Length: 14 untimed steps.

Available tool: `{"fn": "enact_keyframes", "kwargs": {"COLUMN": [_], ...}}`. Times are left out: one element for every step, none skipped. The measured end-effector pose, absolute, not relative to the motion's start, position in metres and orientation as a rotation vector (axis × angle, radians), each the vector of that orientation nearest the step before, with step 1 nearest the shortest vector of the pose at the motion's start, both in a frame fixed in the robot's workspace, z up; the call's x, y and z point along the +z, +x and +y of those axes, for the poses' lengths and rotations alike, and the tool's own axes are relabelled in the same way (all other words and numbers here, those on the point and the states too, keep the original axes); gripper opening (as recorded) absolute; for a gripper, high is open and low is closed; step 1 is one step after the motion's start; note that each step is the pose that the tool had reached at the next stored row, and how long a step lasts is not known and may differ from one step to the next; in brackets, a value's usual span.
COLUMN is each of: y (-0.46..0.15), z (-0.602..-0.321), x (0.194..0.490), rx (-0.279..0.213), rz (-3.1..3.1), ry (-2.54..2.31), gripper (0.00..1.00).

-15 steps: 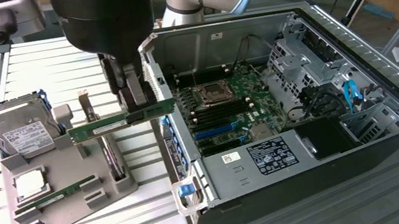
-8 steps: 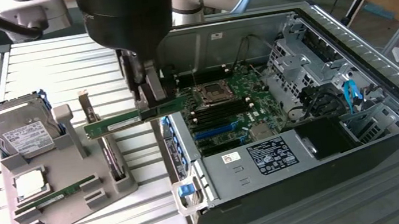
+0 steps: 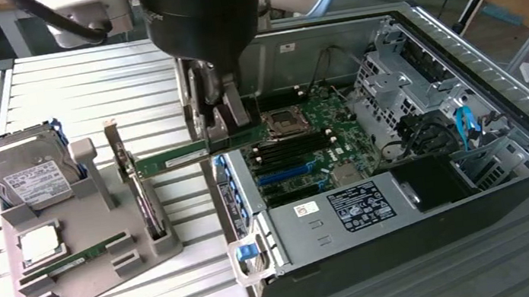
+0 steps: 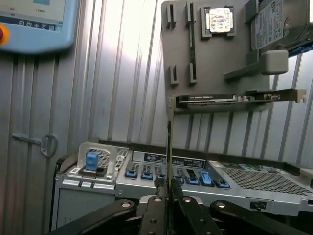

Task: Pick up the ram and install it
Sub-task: 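Pick up the ram and move it above insertion slot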

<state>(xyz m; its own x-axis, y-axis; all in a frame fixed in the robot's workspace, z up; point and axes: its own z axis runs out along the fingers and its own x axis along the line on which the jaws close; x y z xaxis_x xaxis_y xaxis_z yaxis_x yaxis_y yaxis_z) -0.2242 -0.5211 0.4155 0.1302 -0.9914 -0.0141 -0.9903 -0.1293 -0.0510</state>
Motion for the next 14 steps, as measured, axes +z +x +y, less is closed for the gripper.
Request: {"fn": "enact_keyframes", "kwargs": {"y": [-0.22, -0.215, -0.21, -0.205, -0.2, -0.196, -0.193, -0.189, -0.185, -0.179, -0.176, -0.172, -0.168, -0.163], "z": [-0.521, -0.521, -0.521, -0.521, -0.521, -0.521, -0.521, -0.521, -0.521, -0.521, -0.521, -0.521, -0.521, -0.521], "x": [0.416, 0.416, 0.416, 0.416, 0.416, 0.416, 0.416, 0.416, 0.416, 0.416, 0.416, 0.416, 0.416, 0.416], "rx": [-0.036, -0.036, -0.036, -0.036, -0.036, -0.036, -0.036, -0.036, -0.036, -0.036, -0.036, -0.036, -0.036, -0.036], "rz": [2.041, 2.041, 2.04, 2.041, 2.041, 2.041, 2.041, 2.04, 2.041, 2.04, 2.041, 2.04, 2.04, 2.041], "ry": [-2.325, -2.325, -2.325, -2.325, -2.325, -2.325, -2.325, -2.325, -2.325, -2.325, -2.325, -2.325, -2.325, -2.325], "gripper": [0.15, 0.15, 0.15, 0.15, 0.15, 0.15, 0.15, 0.15, 0.15, 0.15, 0.15, 0.15, 0.15, 0.15]}}
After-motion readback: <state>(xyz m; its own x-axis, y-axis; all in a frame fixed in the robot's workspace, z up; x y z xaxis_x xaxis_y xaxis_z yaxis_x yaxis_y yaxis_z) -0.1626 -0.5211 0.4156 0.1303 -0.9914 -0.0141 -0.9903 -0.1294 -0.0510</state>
